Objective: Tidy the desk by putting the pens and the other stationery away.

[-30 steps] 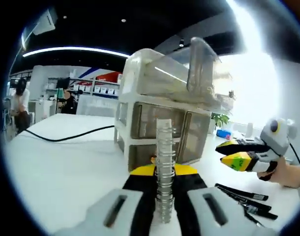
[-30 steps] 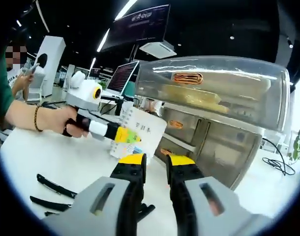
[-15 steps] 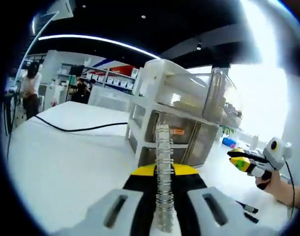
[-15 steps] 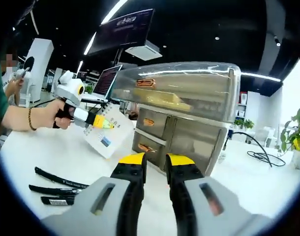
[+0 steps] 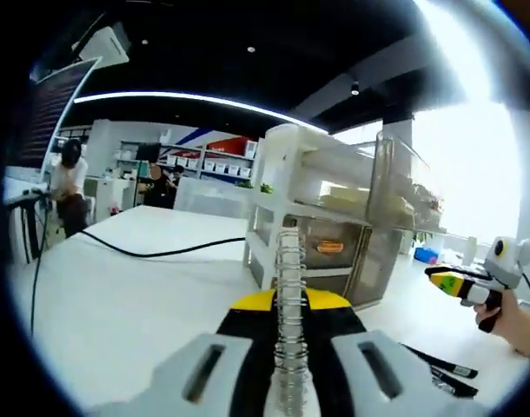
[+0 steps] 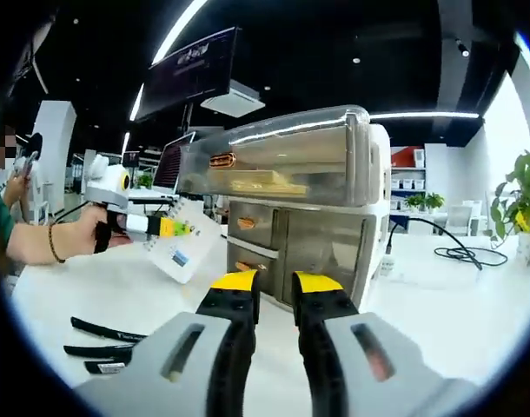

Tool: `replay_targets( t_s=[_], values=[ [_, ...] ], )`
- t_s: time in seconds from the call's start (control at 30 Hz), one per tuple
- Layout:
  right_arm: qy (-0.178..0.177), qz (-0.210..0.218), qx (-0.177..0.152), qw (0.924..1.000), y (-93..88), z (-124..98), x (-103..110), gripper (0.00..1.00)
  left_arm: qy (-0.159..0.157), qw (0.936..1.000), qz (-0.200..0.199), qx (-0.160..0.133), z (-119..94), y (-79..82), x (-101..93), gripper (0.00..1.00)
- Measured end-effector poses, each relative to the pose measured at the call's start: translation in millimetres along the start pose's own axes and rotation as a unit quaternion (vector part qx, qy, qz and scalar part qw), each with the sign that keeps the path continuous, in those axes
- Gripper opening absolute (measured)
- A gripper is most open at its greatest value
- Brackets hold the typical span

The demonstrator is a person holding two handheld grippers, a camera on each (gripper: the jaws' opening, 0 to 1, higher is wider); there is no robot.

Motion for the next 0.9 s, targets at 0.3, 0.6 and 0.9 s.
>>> replay_targets(
  t_s=[0.3, 0.6, 0.9],
  values=[
    [-0.01, -0.009, 0.008, 0.9999, -2.8, -6, -8, 0.19, 0.01, 0.9993, 0.035, -0.007, -4, 9.8, -6.8, 0.12],
    [-0.001, -0.01, 0.017, 0.9998, -6.0, -12, -4, 0.19, 0.02, 0.9981, 0.02, -0.055, -18, 34.8, -4.8, 0.12],
    [0.009, -0.008, 0.019, 0.9997, -0.4, -7, 11, 0.19, 0.021, 0.9957, -0.007, -0.09, -31, 65.2, -8.8, 0.12]
  ],
)
Point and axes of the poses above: the point that each gripper's makers call its tool centre point, and the gripper's own axes: z roughly forward along the fingers, x roughly to its left, y roughly out of its top, the point moved 3 cm from there along -z, roughly backward along the fingers, and after that the axes turned 1 degree about z, right-handed, at the moved point
